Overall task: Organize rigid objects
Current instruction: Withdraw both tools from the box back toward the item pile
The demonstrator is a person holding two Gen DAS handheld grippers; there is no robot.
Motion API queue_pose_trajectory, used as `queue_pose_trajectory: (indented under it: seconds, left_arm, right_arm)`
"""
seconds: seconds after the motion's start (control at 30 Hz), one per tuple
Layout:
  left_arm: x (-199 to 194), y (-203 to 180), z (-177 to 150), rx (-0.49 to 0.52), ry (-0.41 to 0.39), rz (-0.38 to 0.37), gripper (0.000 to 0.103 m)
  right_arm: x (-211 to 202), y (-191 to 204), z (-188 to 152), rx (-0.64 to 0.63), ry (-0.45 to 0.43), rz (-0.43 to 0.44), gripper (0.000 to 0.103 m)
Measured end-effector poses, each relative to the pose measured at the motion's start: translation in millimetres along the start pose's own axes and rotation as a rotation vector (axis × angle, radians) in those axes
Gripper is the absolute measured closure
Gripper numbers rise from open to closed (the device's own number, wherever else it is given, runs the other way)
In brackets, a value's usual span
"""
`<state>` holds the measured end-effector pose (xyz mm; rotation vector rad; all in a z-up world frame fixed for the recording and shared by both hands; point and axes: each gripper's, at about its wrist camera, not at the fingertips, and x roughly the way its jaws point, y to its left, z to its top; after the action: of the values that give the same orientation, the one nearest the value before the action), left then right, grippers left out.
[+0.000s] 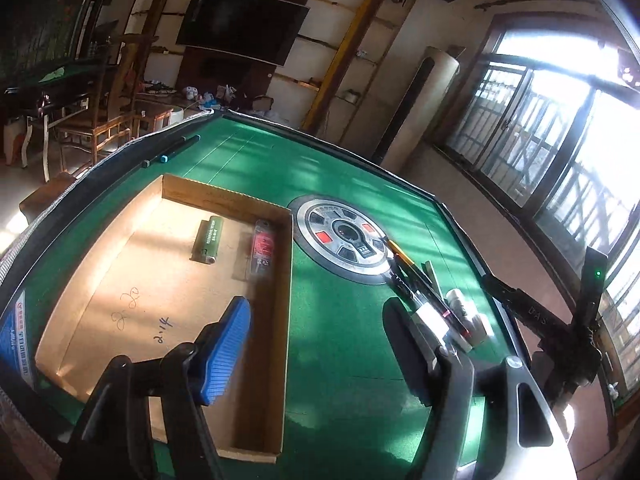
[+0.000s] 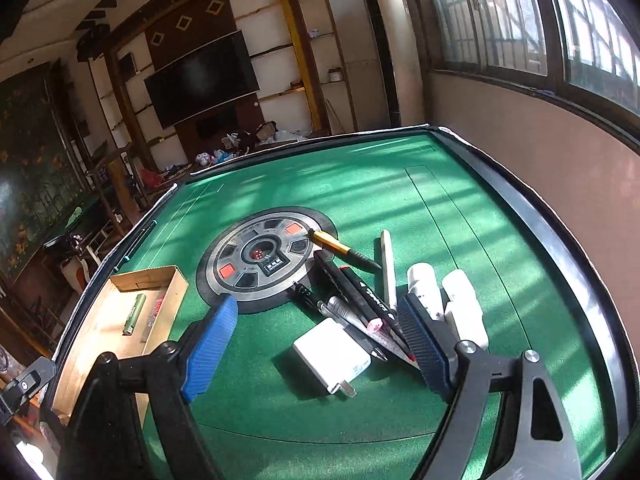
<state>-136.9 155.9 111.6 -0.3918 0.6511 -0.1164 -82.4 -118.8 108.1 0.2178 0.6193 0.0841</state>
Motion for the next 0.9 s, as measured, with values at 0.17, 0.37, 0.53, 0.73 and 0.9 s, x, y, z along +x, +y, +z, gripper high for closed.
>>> queue_pose_trajectory:
  seconds: [0.17,0.37,0.53,0.73,0.9]
  left_arm:
    - [-7,-34,-11,0.082,-0.019,-0.01,0.031]
    - [-10,-49,-20,0.119,-0.018,-0.004,0.031]
    - [0,-52,-33,0.109,0.033,-0.017,0.031]
    - [0,-64,-47,0.149,0.037,-0.038,0.031]
    - [0,-62,-48,0.145,0.045,-0.045,0.031]
  right_arm:
    - [-12,4,-11,-0.108,-0.061,-0.043,0.004]
    - [-16,-19,-13,-0.045,-0.063,-0.029,0.004]
    - [5,-55,-6,0.011,0.053,-0.027,0.004]
    - [43,-112,11,0.051,0.157,-0.199,0.004]
    - [84,-140,8,0.163,0.292,-0.121,0.004]
